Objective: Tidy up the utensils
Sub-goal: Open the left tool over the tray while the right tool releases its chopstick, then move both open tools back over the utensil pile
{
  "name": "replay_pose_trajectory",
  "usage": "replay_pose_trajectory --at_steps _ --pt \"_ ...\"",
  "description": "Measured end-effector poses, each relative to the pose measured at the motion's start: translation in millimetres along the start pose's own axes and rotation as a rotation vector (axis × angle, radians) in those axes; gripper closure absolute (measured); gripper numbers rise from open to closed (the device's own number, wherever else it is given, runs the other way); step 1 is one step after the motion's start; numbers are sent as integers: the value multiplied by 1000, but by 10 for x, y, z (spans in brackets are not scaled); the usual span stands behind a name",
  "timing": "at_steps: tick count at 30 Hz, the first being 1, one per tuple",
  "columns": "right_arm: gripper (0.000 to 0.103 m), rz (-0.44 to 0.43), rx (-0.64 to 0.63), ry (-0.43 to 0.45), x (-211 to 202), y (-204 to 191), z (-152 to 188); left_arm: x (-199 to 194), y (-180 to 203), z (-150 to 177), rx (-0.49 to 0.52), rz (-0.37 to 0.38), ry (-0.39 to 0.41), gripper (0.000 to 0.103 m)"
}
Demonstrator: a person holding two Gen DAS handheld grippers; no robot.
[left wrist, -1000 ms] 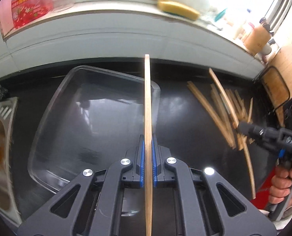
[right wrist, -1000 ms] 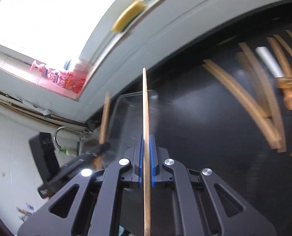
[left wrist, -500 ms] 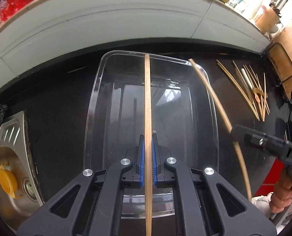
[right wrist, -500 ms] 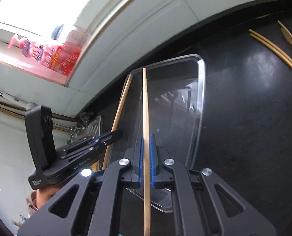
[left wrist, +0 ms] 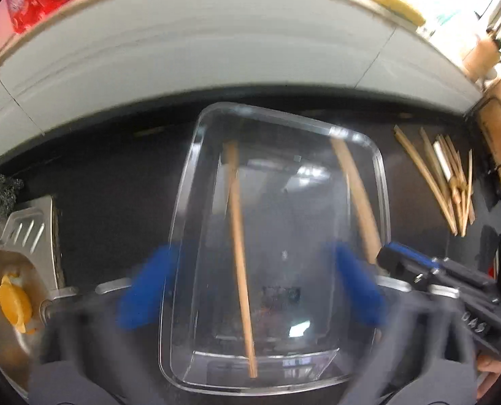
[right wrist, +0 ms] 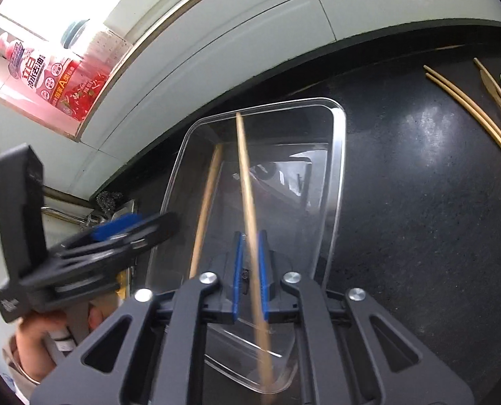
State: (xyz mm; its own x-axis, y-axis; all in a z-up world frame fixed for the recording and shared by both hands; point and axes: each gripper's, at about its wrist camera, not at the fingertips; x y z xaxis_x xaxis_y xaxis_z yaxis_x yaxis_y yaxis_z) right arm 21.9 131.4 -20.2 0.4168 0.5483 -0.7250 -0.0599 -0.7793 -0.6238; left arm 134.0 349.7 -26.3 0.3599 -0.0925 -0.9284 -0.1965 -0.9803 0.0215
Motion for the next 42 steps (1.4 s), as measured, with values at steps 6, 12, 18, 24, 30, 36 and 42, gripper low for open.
replay_pose_trajectory --at_steps 6,12,18,24,30,36,42 --pt "9 56 -65 77 -190 15 10 -221 -29 -33 -24 -24 65 5" --pt "9 223 -287 120 -489 161 115 -419 87 -79 -44 -40 115 5" --pt "9 374 -270 166 -1064 966 189 -343 548 -97 -28 -17 101 5" --pt "9 507 -105 208 -1692 1920 119 -70 1416 -79 12 31 37 5" --pt "9 599 -29 267 -2251 2683 -5 324 2374 -90 25 98 -52 5" --pt "9 657 -41 280 -2542 3211 -190 740 3032 -163 30 45 -98 5" --pt "9 630 -69 223 -2639 3595 -290 920 3306 -154 -21 -22 -109 5"
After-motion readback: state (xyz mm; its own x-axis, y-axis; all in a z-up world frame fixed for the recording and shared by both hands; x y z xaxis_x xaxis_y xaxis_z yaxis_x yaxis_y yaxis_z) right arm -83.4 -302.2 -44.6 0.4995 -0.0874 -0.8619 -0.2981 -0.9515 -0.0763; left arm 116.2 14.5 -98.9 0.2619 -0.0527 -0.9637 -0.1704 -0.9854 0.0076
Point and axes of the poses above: each gripper's, at about its wrist camera, not at the fingertips, and x roughly the way its jaws point, y to its right, z to its underside, and after that the axes turned 9 degrees about -z, right-handed
